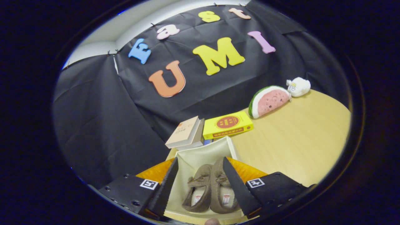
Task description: Open the storage box then place both shoes into the box .Put the left shoe in first, then the right shoe, with the right side of both shoes facing outward in a uniform manner.
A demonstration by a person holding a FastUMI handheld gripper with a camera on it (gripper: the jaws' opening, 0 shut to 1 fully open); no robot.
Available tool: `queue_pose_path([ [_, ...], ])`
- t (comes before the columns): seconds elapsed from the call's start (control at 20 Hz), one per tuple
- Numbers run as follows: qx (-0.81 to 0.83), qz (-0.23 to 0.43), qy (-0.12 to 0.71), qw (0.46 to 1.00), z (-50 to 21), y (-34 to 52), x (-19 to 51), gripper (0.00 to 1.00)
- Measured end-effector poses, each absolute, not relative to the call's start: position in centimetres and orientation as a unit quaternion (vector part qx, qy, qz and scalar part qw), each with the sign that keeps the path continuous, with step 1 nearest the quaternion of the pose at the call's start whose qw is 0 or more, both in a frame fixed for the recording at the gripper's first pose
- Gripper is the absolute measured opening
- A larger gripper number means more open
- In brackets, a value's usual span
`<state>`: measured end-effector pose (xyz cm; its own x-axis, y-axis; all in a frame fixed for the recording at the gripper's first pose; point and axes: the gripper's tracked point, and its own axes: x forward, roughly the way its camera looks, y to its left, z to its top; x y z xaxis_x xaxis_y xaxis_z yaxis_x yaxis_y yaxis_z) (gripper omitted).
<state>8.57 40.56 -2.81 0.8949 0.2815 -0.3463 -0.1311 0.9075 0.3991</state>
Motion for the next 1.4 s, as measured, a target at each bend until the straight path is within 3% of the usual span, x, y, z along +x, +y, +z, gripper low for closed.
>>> queue_pose_path([
  [0.1,0.159,0.111,0.169,0.966,-1.4,39.2,7.8,0.93],
  [0.45,0.082,0.125,0.069,0.986,1.5,31.9,4.3,0.96],
  [0.85,0.027,0.158,0.026,0.987,3.5,21.4,-0.2,0.95],
  [1.05,0.016,0.141,-0.005,0.99,4.6,15.9,-1.7,0.95],
  [1.4,0.01,0.144,-0.012,0.989,3.4,11.7,-2.4,0.95],
])
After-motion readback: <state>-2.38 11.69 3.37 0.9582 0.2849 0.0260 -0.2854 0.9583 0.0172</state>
